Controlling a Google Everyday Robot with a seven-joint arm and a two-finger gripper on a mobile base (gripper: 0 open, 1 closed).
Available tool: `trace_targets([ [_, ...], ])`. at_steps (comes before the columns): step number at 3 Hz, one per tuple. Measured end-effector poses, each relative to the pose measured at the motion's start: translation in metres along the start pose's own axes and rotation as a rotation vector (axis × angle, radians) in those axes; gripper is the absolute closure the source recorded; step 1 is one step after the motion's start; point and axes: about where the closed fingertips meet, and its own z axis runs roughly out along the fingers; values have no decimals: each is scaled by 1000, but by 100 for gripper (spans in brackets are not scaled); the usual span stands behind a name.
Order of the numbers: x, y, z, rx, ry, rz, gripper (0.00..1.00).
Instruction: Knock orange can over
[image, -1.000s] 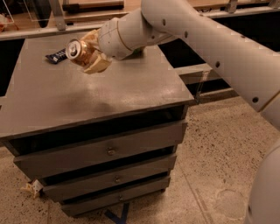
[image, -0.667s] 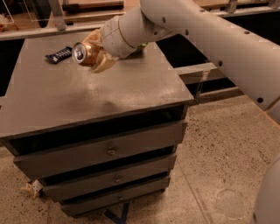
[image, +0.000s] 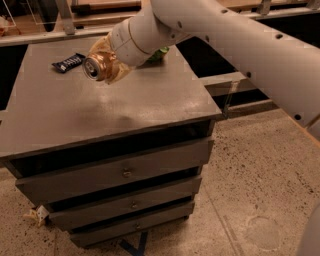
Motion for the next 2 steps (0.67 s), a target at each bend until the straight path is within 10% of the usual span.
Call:
trace_targets([
  [2, -14, 28, 23, -146, -66, -166, 100],
])
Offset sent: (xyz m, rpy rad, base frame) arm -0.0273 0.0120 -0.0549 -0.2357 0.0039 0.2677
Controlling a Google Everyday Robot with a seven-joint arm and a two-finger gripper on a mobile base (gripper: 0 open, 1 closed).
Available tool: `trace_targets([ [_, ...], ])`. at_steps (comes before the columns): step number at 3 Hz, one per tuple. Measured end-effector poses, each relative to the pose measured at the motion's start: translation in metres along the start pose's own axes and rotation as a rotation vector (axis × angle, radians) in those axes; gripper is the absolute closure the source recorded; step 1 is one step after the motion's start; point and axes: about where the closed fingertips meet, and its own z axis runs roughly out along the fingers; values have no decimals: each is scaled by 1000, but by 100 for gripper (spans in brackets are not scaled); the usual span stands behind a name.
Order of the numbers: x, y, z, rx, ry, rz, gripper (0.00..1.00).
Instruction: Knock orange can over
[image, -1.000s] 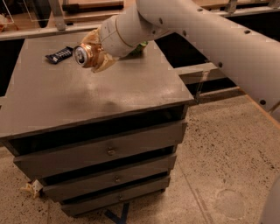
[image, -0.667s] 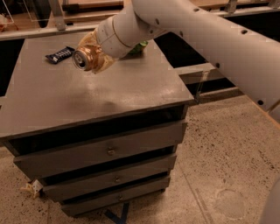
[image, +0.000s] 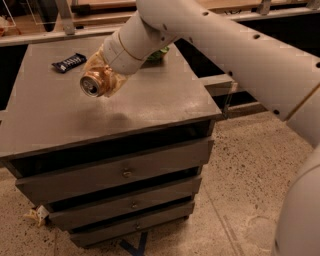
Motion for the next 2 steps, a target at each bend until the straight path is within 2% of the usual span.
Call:
trace_targets([
  [1, -1, 14, 12, -87, -19, -37, 100],
  [2, 7, 21, 18, -151, -8, -50, 100],
])
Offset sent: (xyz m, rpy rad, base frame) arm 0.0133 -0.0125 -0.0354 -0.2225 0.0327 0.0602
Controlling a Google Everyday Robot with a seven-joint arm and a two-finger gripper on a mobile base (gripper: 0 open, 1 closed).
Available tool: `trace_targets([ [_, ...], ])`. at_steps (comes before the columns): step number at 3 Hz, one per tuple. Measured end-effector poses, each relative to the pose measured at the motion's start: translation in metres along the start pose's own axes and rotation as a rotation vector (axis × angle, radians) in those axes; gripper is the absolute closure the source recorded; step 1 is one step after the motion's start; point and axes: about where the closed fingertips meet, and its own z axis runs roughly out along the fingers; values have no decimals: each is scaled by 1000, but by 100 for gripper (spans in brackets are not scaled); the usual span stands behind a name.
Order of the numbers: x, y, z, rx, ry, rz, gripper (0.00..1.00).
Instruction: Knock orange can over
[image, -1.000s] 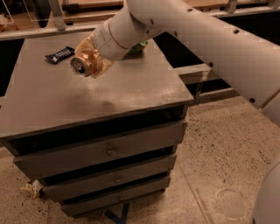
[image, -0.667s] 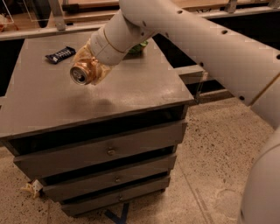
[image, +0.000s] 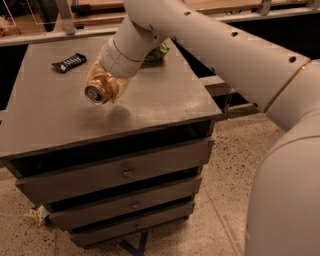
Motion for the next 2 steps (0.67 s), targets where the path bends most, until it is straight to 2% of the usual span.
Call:
trace_targets([
  [2, 29, 8, -7, -85, 43, -36, 100],
])
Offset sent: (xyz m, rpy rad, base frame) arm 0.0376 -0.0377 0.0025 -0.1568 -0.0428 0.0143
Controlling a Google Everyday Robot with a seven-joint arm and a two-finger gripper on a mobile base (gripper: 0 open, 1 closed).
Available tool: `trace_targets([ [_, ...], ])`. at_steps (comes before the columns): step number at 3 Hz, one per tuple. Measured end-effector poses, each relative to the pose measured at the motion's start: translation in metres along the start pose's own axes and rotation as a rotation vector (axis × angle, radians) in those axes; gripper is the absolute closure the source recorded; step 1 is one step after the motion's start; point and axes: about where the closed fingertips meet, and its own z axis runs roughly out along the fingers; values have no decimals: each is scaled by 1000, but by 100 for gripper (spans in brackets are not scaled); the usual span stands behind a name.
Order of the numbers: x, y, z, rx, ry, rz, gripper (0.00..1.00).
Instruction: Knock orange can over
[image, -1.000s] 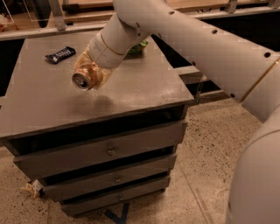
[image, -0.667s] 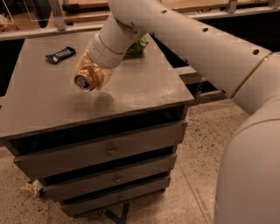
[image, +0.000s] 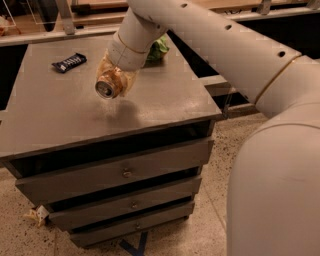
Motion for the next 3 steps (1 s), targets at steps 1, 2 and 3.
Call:
trace_targets([
  [1, 8, 7, -1, -44, 8, -21, 100],
  [2, 11, 14, 3, -89, 5, -43, 100],
  [3, 14, 20, 8, -120, 5, -53, 100],
])
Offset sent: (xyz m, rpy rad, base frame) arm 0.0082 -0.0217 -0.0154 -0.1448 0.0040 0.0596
